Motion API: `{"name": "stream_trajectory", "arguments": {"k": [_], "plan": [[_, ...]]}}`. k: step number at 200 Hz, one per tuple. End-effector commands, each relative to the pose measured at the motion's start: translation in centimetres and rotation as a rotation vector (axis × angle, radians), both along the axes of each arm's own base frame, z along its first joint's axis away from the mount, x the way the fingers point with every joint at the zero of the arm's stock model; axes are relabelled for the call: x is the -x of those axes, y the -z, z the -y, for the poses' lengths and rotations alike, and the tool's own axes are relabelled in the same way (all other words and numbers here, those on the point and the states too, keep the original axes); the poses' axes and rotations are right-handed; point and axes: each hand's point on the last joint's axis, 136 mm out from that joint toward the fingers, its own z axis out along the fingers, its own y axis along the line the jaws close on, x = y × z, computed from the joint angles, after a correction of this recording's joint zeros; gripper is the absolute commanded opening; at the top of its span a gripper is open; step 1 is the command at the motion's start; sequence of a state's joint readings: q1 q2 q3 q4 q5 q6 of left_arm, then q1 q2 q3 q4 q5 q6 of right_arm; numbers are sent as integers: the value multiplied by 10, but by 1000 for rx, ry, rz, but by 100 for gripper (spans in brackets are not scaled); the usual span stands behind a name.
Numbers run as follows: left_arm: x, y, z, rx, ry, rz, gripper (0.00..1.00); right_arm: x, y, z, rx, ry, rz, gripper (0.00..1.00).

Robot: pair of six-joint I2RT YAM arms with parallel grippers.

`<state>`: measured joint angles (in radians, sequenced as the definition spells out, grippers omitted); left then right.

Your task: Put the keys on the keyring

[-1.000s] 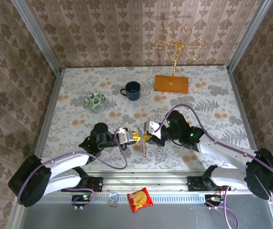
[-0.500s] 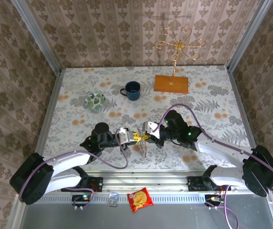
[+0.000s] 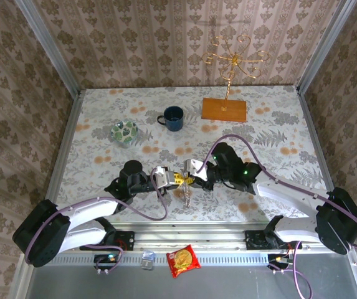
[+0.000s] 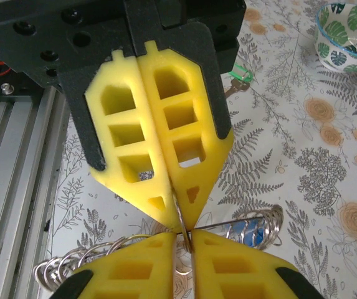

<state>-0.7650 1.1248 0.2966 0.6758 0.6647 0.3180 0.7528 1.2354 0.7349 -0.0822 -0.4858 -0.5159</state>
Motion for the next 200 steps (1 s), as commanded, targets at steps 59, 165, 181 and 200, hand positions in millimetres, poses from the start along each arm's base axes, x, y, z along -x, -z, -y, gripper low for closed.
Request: {"name": "stream_trajectory", "arguments": {"k": [59, 165, 181, 200], "plan": [[2, -14, 2, 46, 12, 47, 0, 11, -7, -2, -18, -43, -4, 0], [-11, -18, -2, 42, -74, 97, 0, -15, -30, 12, -123, 126, 43, 27], [-16, -24, -8, 43, -130, 110, 0, -37, -49, 36, -221, 311, 78, 40], [-24, -33, -18, 48, -207, 126, 0, -52, -58, 61, -284, 487, 102, 55]]}}
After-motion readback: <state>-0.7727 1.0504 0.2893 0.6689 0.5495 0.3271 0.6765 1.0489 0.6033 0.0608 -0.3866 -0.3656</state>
